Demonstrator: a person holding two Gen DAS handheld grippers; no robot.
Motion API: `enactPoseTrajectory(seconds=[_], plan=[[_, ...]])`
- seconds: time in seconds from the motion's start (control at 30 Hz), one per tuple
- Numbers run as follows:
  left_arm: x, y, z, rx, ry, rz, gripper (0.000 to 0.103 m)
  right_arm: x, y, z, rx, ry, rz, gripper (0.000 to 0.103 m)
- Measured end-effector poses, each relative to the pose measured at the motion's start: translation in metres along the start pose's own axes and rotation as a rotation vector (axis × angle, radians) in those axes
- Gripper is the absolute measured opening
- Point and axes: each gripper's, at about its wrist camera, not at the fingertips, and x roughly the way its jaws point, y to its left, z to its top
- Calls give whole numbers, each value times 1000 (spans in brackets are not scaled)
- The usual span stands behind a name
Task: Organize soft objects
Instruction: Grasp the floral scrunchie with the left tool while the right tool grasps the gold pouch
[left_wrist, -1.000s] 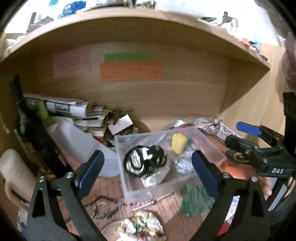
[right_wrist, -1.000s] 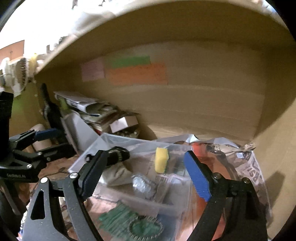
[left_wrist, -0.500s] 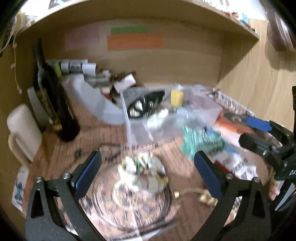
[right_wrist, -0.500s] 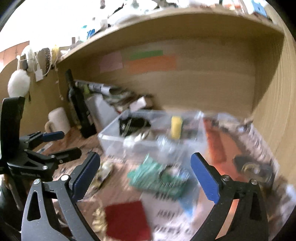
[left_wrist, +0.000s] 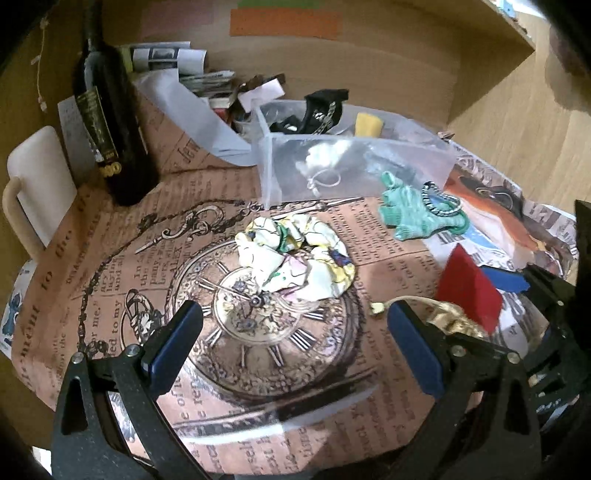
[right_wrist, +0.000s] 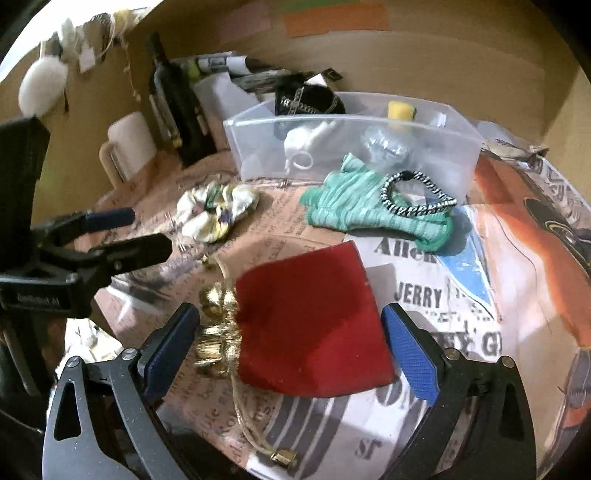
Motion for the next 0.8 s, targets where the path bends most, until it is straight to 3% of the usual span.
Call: enactPoseTrajectory(seconds=[0.07, 0.13, 0.37, 0.5, 0.53, 0.6, 0.63, 0.7, 0.8], plan=[[7, 3, 4, -14, 10, -2, 101, 1, 0, 0, -16, -4, -12, 97], [16, 5, 10, -22, 20, 0, 101, 0, -2, 0, -24, -11, -34, 83], [50, 1, 24, -14, 61, -1, 101, -4, -11, 3, 5, -40, -8, 56], [57, -7, 28, -7, 44, -16, 100, -13, -13, 6, 20, -68, 30, 28], [57, -8, 28, -9, 40, -20, 96, -14, -14, 7, 31, -76, 42, 22], [57, -11, 29, 4, 34, -12, 73, -15, -15, 10, 40, -85, 45, 20], [57, -12, 29, 11, 31, -13, 69, -15, -15, 10, 40, -87, 38, 19], [54, -11, 29, 12, 28, -26, 42, -15, -16, 9, 47, -85, 46, 18], [49, -9, 29, 8, 31, -58, 22, -17, -16, 11, 51, -95, 50, 16]])
